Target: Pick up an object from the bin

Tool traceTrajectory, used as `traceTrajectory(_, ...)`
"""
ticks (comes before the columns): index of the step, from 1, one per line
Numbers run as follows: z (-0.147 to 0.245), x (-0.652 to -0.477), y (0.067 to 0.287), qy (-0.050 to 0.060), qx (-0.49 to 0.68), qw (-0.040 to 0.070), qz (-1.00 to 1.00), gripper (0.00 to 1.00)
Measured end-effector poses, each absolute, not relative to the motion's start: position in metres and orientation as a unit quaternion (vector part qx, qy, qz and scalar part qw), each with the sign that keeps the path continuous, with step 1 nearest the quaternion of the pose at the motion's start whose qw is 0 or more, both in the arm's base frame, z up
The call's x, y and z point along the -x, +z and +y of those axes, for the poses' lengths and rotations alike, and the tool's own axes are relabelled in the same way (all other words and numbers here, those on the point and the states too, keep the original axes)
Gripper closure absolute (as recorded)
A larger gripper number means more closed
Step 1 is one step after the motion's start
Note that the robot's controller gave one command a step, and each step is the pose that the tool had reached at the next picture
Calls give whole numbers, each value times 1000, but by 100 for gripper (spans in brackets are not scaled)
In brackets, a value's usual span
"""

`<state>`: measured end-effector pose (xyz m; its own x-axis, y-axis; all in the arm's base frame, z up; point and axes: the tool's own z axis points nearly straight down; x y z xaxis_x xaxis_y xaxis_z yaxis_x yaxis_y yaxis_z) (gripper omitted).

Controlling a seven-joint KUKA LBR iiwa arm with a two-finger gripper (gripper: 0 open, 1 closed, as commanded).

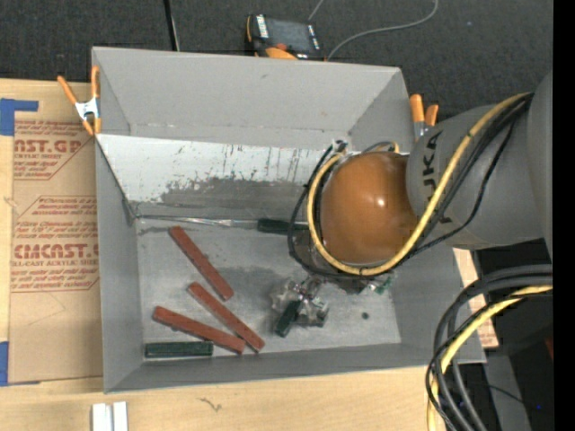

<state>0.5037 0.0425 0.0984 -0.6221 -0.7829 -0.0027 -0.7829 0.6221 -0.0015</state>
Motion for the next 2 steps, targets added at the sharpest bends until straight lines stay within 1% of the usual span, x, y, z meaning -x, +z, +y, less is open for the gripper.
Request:
traceTrajectory(1, 44, -506, 185, -1, 434, 4, 901, 100)
traceTrajectory(2, 45, -506, 198, 0, 433, 2, 901, 100)
